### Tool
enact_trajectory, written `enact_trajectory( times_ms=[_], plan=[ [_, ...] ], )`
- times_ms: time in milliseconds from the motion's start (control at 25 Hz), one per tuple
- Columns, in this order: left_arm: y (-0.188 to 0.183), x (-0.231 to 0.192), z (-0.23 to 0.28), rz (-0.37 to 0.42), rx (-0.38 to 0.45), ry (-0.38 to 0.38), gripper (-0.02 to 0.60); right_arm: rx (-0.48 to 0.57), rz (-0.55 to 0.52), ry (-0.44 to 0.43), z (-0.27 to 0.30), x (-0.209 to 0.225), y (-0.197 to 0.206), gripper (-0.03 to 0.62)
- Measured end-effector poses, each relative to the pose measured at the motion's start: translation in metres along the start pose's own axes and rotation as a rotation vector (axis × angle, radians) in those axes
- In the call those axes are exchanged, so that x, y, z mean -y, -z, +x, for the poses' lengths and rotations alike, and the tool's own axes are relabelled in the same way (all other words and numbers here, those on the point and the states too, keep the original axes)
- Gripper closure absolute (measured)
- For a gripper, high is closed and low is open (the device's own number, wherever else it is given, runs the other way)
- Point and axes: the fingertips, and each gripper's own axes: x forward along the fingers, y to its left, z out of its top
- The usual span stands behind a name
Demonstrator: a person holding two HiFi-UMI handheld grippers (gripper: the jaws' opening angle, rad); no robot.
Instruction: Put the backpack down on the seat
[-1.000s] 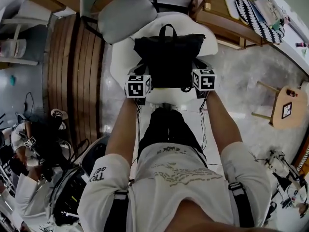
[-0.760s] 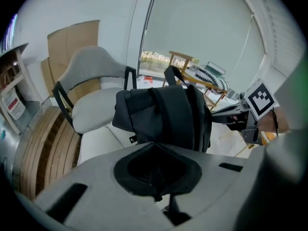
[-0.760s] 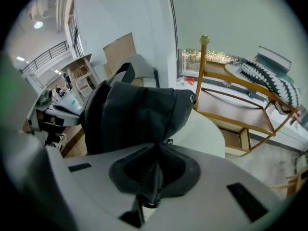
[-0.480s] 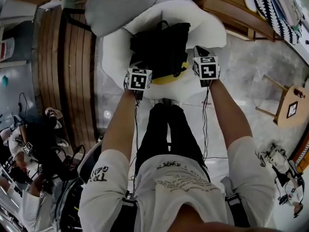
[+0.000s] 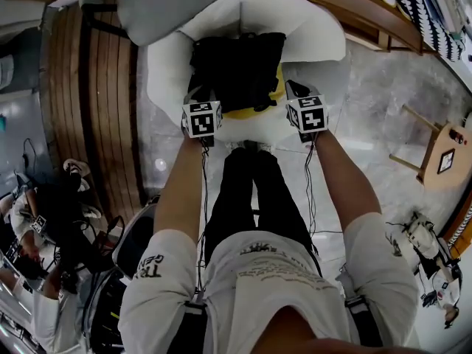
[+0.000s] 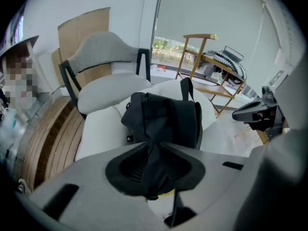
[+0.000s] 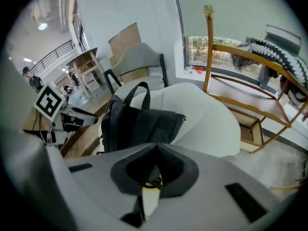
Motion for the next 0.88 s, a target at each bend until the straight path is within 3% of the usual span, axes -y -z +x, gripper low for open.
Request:
enact_trajectory(
  times_ms=[80, 120, 160, 240, 280, 400, 880],
  plan=[
    [0.000, -0.002, -0.011, -0.028, 0.019, -0.016, 0.406, 0.011, 0.004, -0.015, -0.005, -0.012, -0.004, 0.568],
    [0.001, -0.002, -0.019, -0.037, 0.022, -0.023, 0.403, 0.020, 0.007, -0.021, -0.007, -0.016, -0.006, 0.568],
    [0.001, -0.002, -0.027, -0.043, 0.027, -0.033, 0.409, 0.032, 0.011, -0.026, -0.011, -0.021, -0.009, 0.568],
    [-0.004, 0.001, -0.049, -0.052, 0.051, -0.063, 0.519, 0.067, 0.020, -0.034, -0.024, -0.030, -0.019, 0.568],
    [-0.009, 0.003, -0.061, -0.060, 0.070, -0.072, 0.545, 0.088, 0.024, -0.037, -0.031, -0.035, -0.025, 0.568],
    [-0.029, 0.017, -0.100, -0.084, 0.136, -0.067, 0.560, 0.160, 0.033, -0.045, -0.061, -0.049, -0.047, 0.568],
    [-0.151, 0.098, -0.301, -0.021, 0.466, -0.058, 0.561, 0.490, 0.078, 0.011, -0.250, -0.068, -0.136, 0.568]
  ],
)
